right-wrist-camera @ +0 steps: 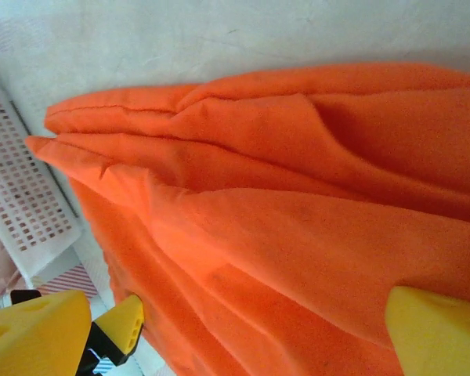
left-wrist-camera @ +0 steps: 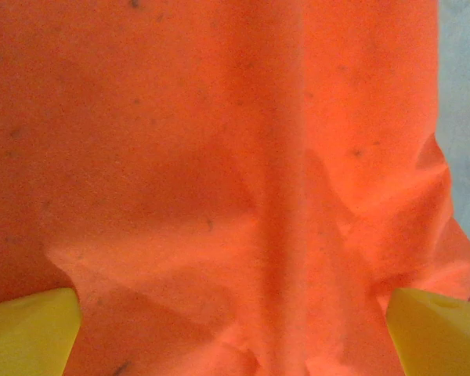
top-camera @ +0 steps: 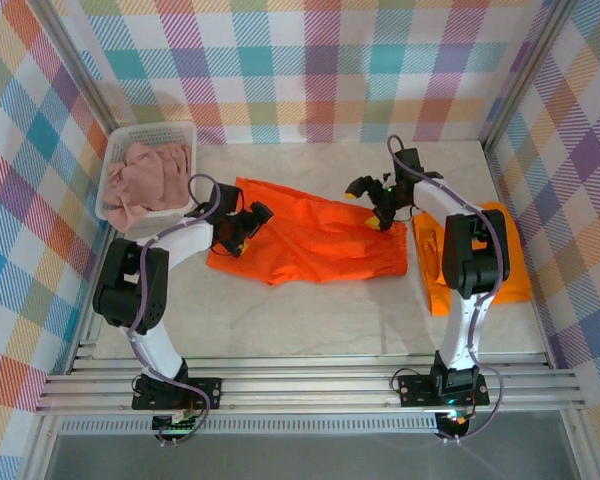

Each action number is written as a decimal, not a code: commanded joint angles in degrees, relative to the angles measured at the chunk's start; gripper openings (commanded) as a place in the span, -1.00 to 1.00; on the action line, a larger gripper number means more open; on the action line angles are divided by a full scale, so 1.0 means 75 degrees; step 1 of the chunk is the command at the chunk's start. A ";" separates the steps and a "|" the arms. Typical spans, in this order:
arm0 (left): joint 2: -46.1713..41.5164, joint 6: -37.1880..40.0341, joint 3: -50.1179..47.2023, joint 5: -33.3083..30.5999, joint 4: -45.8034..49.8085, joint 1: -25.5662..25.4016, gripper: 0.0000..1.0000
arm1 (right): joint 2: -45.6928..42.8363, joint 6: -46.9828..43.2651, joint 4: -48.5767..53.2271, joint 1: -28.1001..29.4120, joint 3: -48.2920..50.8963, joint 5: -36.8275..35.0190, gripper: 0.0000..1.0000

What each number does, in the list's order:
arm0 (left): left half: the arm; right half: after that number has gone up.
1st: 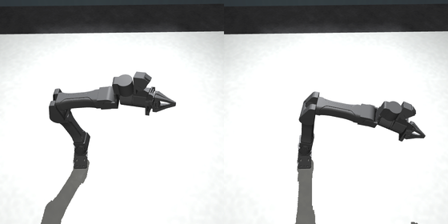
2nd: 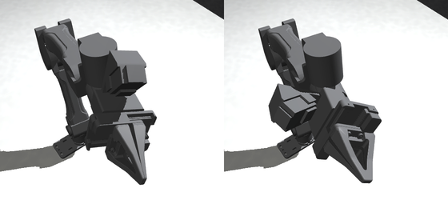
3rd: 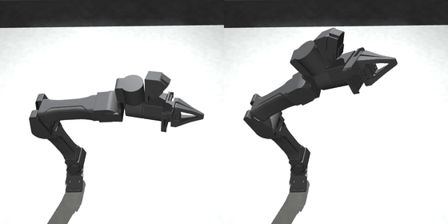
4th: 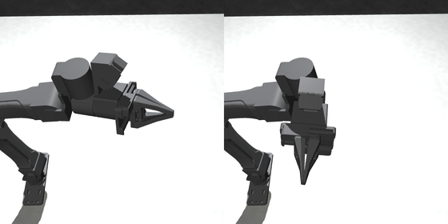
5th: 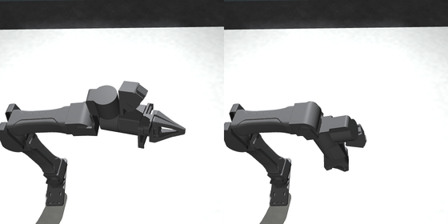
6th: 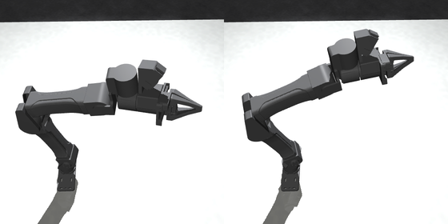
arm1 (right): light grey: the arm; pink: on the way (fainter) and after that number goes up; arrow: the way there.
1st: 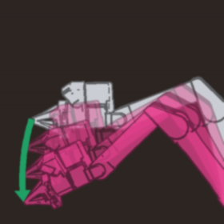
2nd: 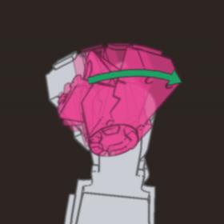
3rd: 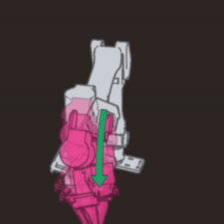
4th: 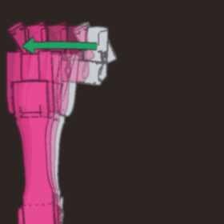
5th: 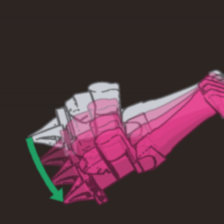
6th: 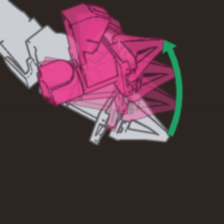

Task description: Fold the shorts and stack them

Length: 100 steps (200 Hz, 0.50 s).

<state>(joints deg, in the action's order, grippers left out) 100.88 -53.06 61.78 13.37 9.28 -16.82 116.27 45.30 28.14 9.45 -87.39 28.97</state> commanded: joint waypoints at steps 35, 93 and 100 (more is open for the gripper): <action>-0.0614 -0.0141 -0.1600 -0.0305 -0.0841 -0.0090 1.00 | 0.0709 -0.0204 0.0382 -0.0218 -0.0500 -0.0175 0.91; -0.2707 -0.0577 -0.3905 -0.1052 -0.0759 -0.0100 1.00 | 0.0811 -0.0169 0.0199 -0.0210 -0.0410 -0.0074 0.92; -0.3022 -0.0648 -0.4176 -0.1142 -0.0711 -0.0101 1.00 | 0.0786 -0.0169 0.0118 -0.0171 -0.0383 0.0038 0.92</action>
<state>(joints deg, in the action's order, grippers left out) 84.14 -55.66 37.19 9.47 -0.40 -17.23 121.82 44.51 29.43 8.03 -89.80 28.32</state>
